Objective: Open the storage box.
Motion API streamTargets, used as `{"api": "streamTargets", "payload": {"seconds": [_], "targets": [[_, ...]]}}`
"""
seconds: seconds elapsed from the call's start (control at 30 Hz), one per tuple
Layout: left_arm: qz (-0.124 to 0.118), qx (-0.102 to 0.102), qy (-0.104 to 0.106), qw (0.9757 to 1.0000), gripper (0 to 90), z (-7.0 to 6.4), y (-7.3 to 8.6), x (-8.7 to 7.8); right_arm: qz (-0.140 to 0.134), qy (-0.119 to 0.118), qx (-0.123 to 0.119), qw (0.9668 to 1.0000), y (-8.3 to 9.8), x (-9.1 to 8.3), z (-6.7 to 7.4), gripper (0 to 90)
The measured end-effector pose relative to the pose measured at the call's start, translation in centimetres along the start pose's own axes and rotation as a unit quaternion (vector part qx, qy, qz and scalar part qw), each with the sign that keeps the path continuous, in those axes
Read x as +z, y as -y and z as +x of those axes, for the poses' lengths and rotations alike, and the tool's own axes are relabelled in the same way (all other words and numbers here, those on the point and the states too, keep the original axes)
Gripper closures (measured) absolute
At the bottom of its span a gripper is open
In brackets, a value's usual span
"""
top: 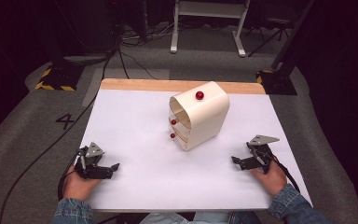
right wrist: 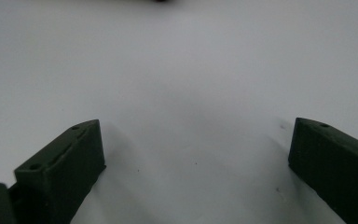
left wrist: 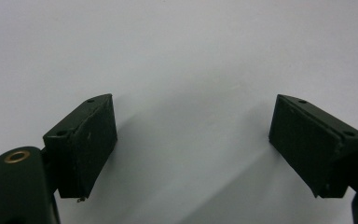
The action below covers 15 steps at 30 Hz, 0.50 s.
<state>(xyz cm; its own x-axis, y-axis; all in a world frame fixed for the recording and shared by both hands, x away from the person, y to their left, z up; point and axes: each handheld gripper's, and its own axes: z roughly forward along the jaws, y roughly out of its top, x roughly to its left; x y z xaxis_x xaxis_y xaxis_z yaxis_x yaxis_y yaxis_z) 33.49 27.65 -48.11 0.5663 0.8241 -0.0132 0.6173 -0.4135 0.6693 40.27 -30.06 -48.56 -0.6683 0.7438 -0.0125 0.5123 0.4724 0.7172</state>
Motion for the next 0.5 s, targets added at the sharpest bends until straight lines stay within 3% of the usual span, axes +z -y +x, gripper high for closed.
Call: {"api": "streamTargets", "payload": {"seconds": [0.27,0.33,0.37,0.43,0.5], "targets": [[0.018,-0.022,-0.013,0.9995,21.4,-0.6,-0.6,-0.3,0.0,0.0,0.0,1.0,0.0,0.0,0.0,3.6],[0.02,-0.024,-0.004,0.9995,25.4,-0.6,-0.6,-0.4,0.0,0.0,0.0,1.0,0.0,0.0,0.0,3.6],[0.014,-0.038,0.007,0.9991,27.3,-0.5,-0.8,-0.7,0.0,0.0,0.0,1.0,0.0,0.0,0.0,3.6],[0.008,-0.041,0.008,0.9991,27.3,-0.5,-0.9,-1.0,0.0,0.0,0.0,1.0,0.0,0.0,0.0,3.6],[-0.025,-0.055,0.018,0.998,27.5,-0.5,-1.1,-1.8,0.0,0.0,0.0,1.0,0.0,0.0,0.0,3.6]]}}
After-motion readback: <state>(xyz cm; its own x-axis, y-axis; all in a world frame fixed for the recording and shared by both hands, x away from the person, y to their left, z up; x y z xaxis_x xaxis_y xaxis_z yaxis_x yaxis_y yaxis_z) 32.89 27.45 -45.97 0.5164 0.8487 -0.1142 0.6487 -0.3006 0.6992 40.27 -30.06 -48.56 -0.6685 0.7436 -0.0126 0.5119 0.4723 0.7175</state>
